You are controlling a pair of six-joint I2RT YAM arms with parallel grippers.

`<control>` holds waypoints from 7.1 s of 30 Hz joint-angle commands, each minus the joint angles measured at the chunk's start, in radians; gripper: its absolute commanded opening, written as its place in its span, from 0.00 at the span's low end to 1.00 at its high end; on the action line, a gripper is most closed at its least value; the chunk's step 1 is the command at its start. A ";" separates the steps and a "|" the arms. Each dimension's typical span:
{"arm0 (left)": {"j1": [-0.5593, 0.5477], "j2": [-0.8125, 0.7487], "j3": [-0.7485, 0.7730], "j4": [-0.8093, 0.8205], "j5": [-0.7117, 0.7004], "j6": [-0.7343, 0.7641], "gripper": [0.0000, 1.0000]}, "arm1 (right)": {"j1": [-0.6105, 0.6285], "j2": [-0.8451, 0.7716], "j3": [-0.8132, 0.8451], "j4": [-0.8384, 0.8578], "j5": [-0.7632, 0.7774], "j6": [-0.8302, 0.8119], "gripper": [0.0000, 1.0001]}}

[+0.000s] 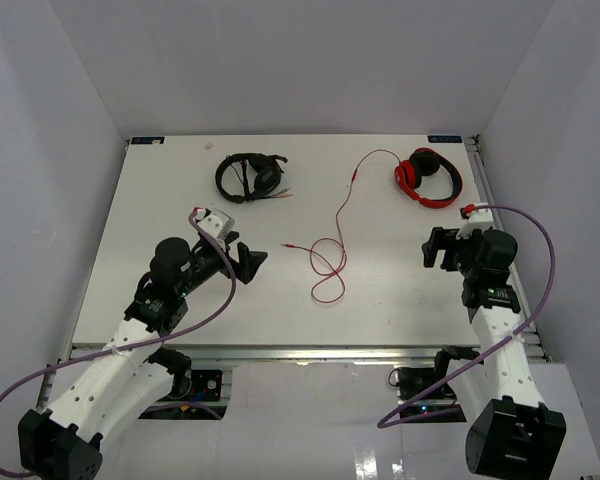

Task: Wrap the headphones

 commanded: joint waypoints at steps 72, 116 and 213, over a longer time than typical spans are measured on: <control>-0.005 0.010 -0.056 0.070 0.144 0.082 0.98 | 0.062 0.806 0.501 0.132 -0.269 0.199 0.08; -0.492 0.337 -0.183 0.645 -0.011 0.321 0.98 | 0.120 0.279 1.054 -0.426 -0.716 -0.021 0.08; -0.500 0.427 0.935 -0.253 -0.113 0.598 0.00 | 0.553 0.238 0.385 -0.355 -0.088 -0.626 0.08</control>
